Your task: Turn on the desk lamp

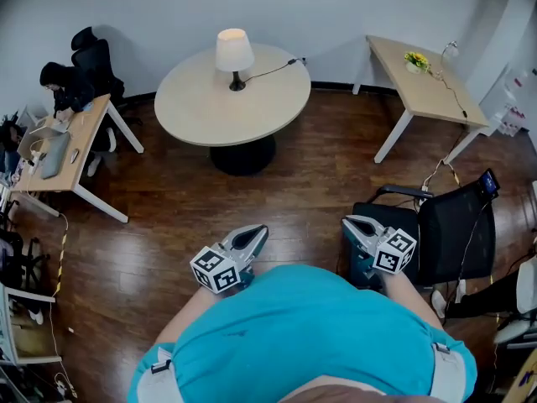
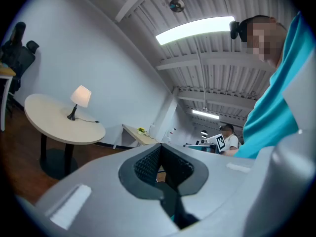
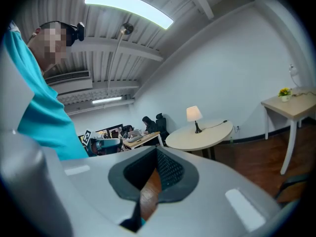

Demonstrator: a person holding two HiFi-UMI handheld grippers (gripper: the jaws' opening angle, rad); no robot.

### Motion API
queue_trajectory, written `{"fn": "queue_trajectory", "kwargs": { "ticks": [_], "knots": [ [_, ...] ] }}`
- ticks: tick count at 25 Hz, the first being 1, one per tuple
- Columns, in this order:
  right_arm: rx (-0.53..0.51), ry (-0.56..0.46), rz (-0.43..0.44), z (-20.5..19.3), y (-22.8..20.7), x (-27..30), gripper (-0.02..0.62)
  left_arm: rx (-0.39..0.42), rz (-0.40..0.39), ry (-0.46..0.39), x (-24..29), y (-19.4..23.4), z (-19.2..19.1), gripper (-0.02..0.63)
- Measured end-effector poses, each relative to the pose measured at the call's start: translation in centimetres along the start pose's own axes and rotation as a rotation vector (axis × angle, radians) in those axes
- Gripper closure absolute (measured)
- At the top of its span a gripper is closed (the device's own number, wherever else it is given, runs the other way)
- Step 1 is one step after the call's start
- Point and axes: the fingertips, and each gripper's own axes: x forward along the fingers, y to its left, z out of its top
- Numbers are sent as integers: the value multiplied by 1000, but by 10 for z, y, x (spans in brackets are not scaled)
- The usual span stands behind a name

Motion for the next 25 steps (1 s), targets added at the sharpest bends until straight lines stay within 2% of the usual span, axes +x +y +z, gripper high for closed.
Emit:
{"fn": "queue_trajectory", "kwargs": {
  "ticks": [2, 5, 11, 20, 25],
  "knots": [
    [32, -13, -9, -6, -9, -25, 594, -31, -12, 5, 16, -21, -16, 586],
    [39, -19, -25, -15, -26, -53, 594, -22, -43, 47, 46, -43, -36, 586],
    [35, -25, -34, -10, -38, -91, 595, 23, -23, 53, 73, -66, -34, 587],
    [13, -50, -16, -8, -24, -93, 595, 41, -11, 50, 63, -69, -29, 587],
    [2, -53, -14, -9, -24, -90, 595, 19, -5, 52, 62, -65, -31, 586]
  ]
}}
